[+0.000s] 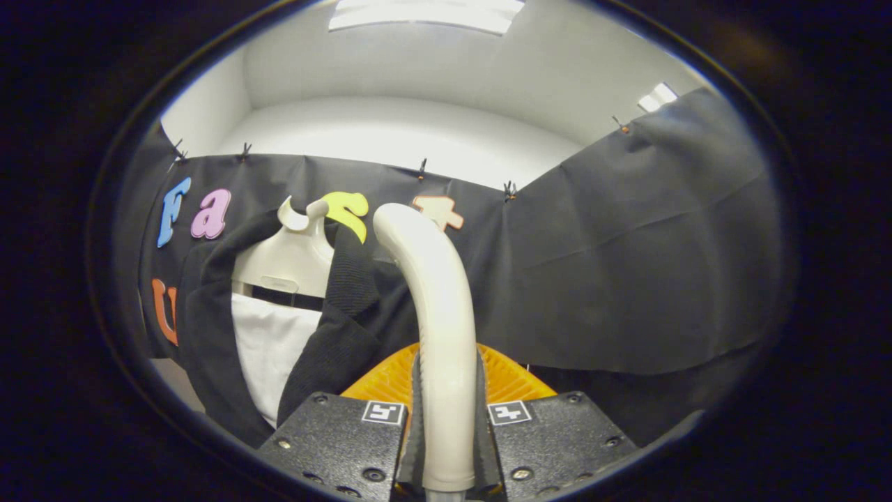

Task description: Iron the clothes twice with a garment steamer, once on the left side and once on the right side.

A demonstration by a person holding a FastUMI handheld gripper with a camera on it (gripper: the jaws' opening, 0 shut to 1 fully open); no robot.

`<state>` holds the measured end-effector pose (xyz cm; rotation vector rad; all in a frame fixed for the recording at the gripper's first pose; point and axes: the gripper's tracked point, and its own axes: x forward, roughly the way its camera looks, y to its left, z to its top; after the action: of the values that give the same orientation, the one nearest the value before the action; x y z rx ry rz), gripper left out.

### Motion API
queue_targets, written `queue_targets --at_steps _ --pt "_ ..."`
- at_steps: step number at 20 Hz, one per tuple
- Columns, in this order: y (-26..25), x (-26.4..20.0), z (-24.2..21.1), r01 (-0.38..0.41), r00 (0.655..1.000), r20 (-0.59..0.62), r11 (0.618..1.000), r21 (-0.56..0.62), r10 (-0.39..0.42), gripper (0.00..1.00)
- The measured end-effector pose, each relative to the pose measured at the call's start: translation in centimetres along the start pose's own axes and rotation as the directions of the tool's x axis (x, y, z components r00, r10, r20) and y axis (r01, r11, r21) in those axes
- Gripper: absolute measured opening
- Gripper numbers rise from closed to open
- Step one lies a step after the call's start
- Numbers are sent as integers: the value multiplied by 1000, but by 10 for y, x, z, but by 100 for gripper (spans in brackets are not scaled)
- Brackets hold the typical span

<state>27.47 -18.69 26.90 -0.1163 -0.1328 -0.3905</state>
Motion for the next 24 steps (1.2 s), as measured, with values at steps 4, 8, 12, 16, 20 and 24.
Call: queue_targets --at_steps 4,8,12,16,20,24 --pt "12 7 -9 4 1000 -8 999 -37 -4 30" --pt "19 0 -17 6 1000 -8 999 -53 -7 30" --pt "14 -15 -32 9 999 -37 998 -55 -11 30" --pt "14 -25 -50 20 998 -63 995 -93 -26 31" --pt "20 -34 -66 26 996 -83 992 -123 -36 31" --pt "27 -43 -75 46 994 -87 987 -151 -60 30"
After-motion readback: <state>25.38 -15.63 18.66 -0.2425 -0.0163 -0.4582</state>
